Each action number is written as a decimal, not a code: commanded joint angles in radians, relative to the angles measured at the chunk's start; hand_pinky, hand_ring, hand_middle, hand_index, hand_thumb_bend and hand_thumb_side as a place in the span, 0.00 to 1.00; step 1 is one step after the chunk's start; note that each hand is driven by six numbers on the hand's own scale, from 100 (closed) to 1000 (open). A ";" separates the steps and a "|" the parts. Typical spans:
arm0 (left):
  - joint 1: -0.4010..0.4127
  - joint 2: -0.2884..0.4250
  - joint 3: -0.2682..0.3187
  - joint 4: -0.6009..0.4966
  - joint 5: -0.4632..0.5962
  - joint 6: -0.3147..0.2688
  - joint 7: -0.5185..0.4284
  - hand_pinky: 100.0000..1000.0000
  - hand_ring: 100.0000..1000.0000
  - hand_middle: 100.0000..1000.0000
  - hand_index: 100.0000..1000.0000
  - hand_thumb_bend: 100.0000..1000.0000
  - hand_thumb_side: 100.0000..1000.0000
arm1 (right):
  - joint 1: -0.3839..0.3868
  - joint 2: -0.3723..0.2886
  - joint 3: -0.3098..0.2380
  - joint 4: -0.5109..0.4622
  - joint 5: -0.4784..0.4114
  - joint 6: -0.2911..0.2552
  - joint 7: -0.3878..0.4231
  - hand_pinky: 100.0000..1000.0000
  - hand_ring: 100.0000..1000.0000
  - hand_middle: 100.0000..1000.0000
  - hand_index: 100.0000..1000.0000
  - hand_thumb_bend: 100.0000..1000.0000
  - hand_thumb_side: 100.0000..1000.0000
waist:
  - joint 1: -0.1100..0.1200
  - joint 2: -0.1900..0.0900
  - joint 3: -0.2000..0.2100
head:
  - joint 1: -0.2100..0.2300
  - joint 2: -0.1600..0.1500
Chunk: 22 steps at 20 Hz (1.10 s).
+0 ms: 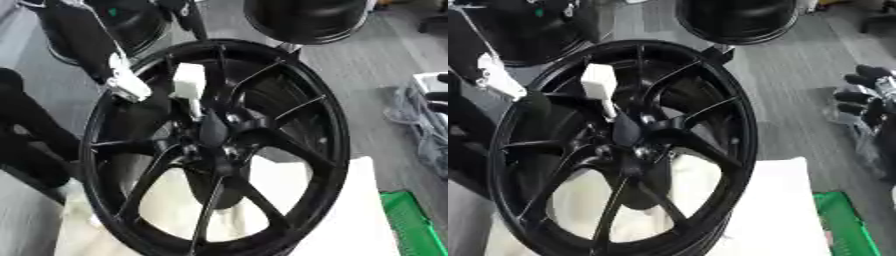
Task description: Pull the pin out of the wheel hub.
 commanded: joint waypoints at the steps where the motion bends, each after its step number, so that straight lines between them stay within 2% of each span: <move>1: -0.029 0.002 0.001 0.022 -0.032 -0.003 -0.001 0.89 0.88 0.82 0.86 0.55 0.39 | -0.009 -0.032 -0.002 -0.007 0.007 -0.001 0.005 0.75 0.71 0.77 0.85 0.00 0.78 | -0.004 -0.030 0.001 | -0.001 0.001; 2: -0.031 -0.002 0.001 0.030 -0.044 -0.001 -0.001 0.89 0.88 0.82 0.86 0.55 0.36 | -0.009 -0.032 -0.001 -0.007 0.008 -0.001 0.006 0.75 0.71 0.77 0.85 0.00 0.78 | -0.004 -0.030 0.001 | -0.002 0.001; 12: -0.042 -0.049 -0.015 0.131 -0.135 0.026 -0.001 0.88 0.88 0.82 0.85 0.55 0.34 | -0.012 -0.027 0.002 0.001 0.010 0.001 0.009 0.75 0.71 0.77 0.85 0.00 0.79 | -0.006 -0.029 -0.003 | -0.003 -0.001; 22: -0.037 -0.076 -0.010 0.218 -0.153 0.047 -0.001 0.88 0.88 0.83 0.87 0.53 0.39 | -0.019 -0.023 0.001 0.012 0.026 0.001 0.008 0.75 0.71 0.77 0.85 0.00 0.79 | -0.007 -0.026 -0.009 | -0.001 -0.002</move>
